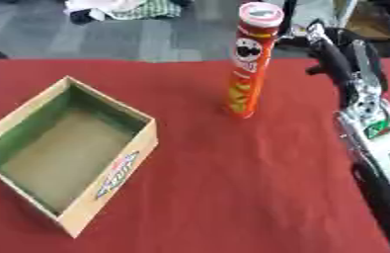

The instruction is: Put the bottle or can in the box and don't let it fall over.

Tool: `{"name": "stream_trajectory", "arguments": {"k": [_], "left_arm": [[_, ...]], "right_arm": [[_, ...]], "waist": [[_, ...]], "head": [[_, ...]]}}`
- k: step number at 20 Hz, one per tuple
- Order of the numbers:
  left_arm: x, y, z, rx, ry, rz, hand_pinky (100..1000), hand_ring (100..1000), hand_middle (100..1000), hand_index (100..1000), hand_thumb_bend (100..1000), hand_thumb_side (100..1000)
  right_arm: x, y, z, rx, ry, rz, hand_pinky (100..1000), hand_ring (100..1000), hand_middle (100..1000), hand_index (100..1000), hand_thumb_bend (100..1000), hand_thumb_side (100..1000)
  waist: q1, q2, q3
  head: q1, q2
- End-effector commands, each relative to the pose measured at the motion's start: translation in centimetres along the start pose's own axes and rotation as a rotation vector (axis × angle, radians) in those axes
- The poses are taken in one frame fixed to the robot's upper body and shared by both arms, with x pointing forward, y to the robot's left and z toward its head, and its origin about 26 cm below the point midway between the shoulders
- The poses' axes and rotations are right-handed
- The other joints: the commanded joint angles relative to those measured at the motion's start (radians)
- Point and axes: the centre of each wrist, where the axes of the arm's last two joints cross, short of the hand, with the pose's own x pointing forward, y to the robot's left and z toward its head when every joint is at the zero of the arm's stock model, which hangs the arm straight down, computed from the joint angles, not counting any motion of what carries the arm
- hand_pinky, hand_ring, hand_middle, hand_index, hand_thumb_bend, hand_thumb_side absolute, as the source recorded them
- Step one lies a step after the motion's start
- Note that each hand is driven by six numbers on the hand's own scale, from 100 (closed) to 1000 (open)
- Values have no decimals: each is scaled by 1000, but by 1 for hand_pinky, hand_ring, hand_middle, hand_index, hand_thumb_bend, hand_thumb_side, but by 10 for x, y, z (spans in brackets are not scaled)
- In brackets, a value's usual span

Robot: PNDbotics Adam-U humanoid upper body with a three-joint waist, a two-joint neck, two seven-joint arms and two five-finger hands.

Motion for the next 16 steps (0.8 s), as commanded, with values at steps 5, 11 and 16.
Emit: {"name": "stream_trajectory", "arguments": {"k": [5, 11, 16], "left_arm": [[8, 3, -5, -2, -37, -9, 802, 828, 788, 700, 609, 423], [8, 3, -5, -3, -36, -13, 802, 828, 788, 699, 610, 423], [8, 4, -5, -8, -35, -17, 802, 827, 787, 700, 611, 422]], "right_arm": [[17, -7, -4, -15, -58, 20, 557, 708, 744, 704, 100, 616], [33, -6, -9, -25, -107, 60, 572, 734, 765, 722, 117, 600], [56, -1, -18, -17, -178, 170, 612, 770, 793, 749, 174, 608]], "waist": [[3, -16, 0], [2, -21, 0], [1, -29, 1]], "head": [[0, -7], [2, -11], [-1, -7]]}}
